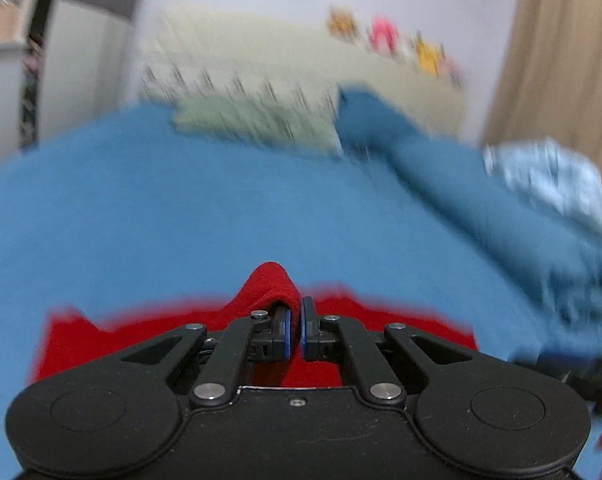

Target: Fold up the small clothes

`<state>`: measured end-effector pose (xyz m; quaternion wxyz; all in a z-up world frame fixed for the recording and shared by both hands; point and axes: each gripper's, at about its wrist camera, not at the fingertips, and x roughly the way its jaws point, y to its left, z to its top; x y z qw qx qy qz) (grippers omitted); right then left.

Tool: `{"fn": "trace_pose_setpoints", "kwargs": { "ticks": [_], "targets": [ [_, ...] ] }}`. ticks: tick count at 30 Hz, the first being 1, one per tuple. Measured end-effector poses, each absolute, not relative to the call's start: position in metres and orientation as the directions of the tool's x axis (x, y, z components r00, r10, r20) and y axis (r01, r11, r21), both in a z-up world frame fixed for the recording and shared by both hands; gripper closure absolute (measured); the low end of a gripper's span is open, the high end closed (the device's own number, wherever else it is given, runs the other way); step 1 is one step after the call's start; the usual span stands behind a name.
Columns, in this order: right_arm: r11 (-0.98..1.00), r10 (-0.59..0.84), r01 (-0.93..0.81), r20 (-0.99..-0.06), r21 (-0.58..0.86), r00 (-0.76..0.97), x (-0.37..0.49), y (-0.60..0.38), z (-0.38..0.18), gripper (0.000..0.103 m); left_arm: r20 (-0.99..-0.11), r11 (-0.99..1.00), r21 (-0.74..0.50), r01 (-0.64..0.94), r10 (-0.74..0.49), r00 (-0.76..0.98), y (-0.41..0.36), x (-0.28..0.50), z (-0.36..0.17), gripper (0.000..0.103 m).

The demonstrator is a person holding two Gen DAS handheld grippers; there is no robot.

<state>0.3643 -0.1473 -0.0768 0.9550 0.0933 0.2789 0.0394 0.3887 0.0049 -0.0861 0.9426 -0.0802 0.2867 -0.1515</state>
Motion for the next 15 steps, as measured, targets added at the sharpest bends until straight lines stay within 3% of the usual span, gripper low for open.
{"fn": "trace_pose_setpoints", "kwargs": {
  "ticks": [4,8,9,10,13,15],
  "targets": [
    [0.981,0.102,0.016,-0.579,0.195,0.809,0.361,-0.175,-0.097,0.000,-0.640,0.945,-0.199,0.260,-0.326,0.696,-0.030,0.385,-0.151,0.099],
    [0.982,0.107,0.016,-0.620,0.189,0.777,0.361,-0.187,-0.119,0.000,-0.645,0.948,-0.147,0.283,-0.308,0.699,-0.036,0.365,-0.168,0.094],
    [0.981,0.113,0.012,-0.623,0.192,0.774,0.361,-0.188,-0.122,0.000,-0.645,0.948,-0.137,0.286,-0.305,0.701,-0.036,0.361,-0.164,0.082],
    [0.981,0.118,0.007,-0.623,0.195,0.773,0.360,-0.187,-0.124,0.000,-0.643,0.950,-0.130,0.284,-0.299,0.705,-0.031,0.357,-0.159,0.058],
    [0.981,0.142,-0.026,-0.615,0.194,0.775,0.362,-0.180,-0.121,0.000,-0.588,0.960,-0.104,0.261,-0.271,0.762,-0.011,0.334,-0.140,0.012],
    [0.981,0.176,-0.086,-0.608,0.174,0.774,0.366,-0.168,-0.114,0.000,-0.565,0.975,-0.102,0.198,-0.221,0.795,0.015,0.321,-0.126,0.006]
  ]
}}
